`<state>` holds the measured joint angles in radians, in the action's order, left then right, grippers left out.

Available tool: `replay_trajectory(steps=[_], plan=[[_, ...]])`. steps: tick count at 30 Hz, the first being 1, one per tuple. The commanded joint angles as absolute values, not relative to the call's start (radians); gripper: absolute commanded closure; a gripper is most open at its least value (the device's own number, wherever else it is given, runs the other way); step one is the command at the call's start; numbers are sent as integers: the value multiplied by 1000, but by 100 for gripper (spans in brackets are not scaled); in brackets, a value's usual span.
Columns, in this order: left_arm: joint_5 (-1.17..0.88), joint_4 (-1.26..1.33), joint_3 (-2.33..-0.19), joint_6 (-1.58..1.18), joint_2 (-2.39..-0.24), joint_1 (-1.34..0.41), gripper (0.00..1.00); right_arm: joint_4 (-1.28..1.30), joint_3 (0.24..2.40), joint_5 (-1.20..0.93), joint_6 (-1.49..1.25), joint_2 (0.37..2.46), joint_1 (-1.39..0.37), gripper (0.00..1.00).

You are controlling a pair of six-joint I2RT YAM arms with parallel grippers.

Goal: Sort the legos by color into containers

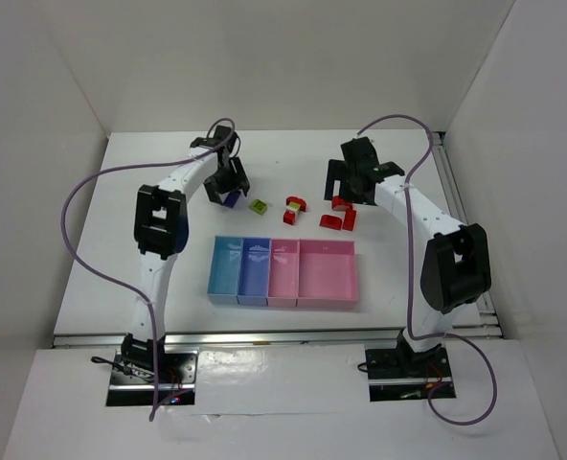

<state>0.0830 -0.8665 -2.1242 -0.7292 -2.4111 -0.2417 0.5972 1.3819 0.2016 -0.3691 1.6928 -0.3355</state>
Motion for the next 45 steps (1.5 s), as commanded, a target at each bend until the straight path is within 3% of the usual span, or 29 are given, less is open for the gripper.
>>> replay_trajectory(steps=[1, 5, 11, 14, 15, 18, 19, 20, 32, 36, 45], plan=[[126, -897, -2183, -658, -2457, -256, 16, 597, 1390, 199, -367, 1698, -330, 0], [202, -897, -2203, -615, -2476, -284, 29, 606, 1399, 199, -367, 1698, -330, 0], [238, -897, -2203, -574, -2485, -314, 32, 606, 1399, 199, -367, 1709, -330, 0], [247, -897, -2212, -574, -2485, -324, 47, 606, 1410, 199, -376, 1719, -339, 0], [247, -897, -2212, -574, -2485, -324, 58, 606, 1410, 199, -376, 1720, -339, 0], [230, -908, -2221, -574, -2458, -324, 79, 615, 1419, 199, -376, 1720, -339, 0], [215, -908, -2221, -574, -2442, -324, 94, 615, 1419, 199, -376, 1720, -339, 0], [201, -908, -2221, -574, -2421, -315, 100, 615, 1419, 199, -376, 1720, -339, 0], [144, -931, -1646, -512, -1780, -376, 100, 591, 1368, 270, -386, 1649, -348, 0], [101, -943, -1436, -512, -1665, -468, 100, 581, 1347, 301, -397, 1640, -359, 0], [141, -890, -1283, -591, -1594, -537, 100, 591, 1316, 327, -428, 1611, -359, 0]])
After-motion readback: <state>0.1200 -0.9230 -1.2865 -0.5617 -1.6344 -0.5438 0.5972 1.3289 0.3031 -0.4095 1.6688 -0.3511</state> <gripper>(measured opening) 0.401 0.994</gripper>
